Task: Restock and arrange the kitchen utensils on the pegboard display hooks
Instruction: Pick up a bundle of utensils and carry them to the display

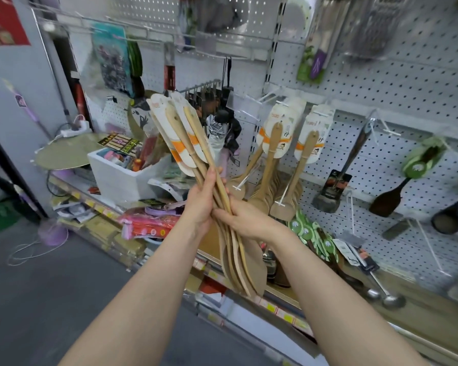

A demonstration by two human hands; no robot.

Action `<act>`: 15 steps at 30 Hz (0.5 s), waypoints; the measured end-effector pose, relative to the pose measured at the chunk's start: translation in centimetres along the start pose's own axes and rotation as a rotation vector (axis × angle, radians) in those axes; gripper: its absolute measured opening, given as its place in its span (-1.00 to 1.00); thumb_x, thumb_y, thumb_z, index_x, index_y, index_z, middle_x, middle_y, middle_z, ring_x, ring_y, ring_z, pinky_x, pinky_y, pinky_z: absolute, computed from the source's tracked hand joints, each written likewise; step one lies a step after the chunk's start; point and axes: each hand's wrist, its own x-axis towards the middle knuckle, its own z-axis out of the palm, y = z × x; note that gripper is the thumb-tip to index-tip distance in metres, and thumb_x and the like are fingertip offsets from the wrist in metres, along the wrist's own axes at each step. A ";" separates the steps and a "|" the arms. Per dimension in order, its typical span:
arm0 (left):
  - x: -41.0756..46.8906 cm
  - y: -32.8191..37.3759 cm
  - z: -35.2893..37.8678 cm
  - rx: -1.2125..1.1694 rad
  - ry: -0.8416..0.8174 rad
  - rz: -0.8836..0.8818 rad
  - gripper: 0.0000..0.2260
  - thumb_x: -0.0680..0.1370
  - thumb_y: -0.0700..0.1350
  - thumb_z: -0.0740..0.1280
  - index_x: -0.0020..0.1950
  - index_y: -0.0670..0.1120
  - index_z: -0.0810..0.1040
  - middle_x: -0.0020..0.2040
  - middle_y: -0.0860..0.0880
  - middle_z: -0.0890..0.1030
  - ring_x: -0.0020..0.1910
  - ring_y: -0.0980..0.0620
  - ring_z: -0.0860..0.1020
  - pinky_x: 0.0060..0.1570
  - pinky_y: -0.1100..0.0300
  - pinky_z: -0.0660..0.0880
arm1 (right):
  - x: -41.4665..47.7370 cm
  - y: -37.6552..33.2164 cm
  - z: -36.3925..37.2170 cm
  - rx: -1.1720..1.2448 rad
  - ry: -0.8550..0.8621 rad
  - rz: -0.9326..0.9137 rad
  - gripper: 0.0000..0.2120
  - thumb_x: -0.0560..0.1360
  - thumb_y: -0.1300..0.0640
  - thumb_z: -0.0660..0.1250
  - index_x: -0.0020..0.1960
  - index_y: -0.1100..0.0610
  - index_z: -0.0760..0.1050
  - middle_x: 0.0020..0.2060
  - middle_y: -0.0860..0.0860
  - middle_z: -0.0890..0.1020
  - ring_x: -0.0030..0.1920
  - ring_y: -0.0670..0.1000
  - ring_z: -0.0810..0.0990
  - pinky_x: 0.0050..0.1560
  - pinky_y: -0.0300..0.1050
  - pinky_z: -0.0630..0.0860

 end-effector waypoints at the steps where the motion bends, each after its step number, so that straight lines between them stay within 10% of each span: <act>1: 0.2 0.1 0.0 -0.015 0.000 0.002 -0.70 0.53 0.09 0.32 0.10 -0.10 0.57 -0.28 0.02 0.62 -0.32 0.07 0.57 -0.14 0.15 0.55 | 0.2 -0.1 0.0 -0.038 0.006 0.004 -0.58 0.65 -0.01 0.17 0.46 0.08 0.29 0.25 0.10 0.56 0.20 0.08 0.56 0.15 -0.16 0.43; 7: 1.3 0.7 -0.2 0.061 0.025 0.031 -0.78 0.58 0.08 0.29 -0.01 -0.06 0.56 -0.30 0.03 0.63 -0.34 0.07 0.58 -0.13 0.09 0.51 | 0.4 -0.9 -2.3 -0.199 0.015 0.055 -0.54 0.53 -0.26 0.26 0.26 0.03 0.47 0.03 -0.04 0.63 -0.02 -0.02 0.61 0.03 -0.09 0.55; 11: 1.5 1.0 -0.8 0.113 -0.073 0.037 -0.75 0.58 0.08 0.28 -0.02 -0.10 0.54 -0.32 -0.03 0.60 -0.31 -0.01 0.58 -0.13 0.01 0.55 | 1.1 -1.5 -4.9 0.187 0.385 0.075 -0.61 0.51 -0.23 0.33 0.16 0.03 0.54 -0.05 -0.10 0.61 -0.07 -0.10 0.58 -0.03 -0.10 0.58; 15: 1.0 0.9 -1.0 0.249 -0.198 0.084 -0.70 0.53 0.11 0.31 0.08 -0.08 0.56 -0.32 0.01 0.57 -0.32 0.06 0.54 -0.23 0.11 0.51 | 2.7 -2.4 -4.7 0.320 0.380 0.055 -0.65 0.47 -0.14 0.43 0.14 0.06 0.59 -0.03 -0.07 0.65 -0.02 -0.09 0.60 -0.05 -0.18 0.53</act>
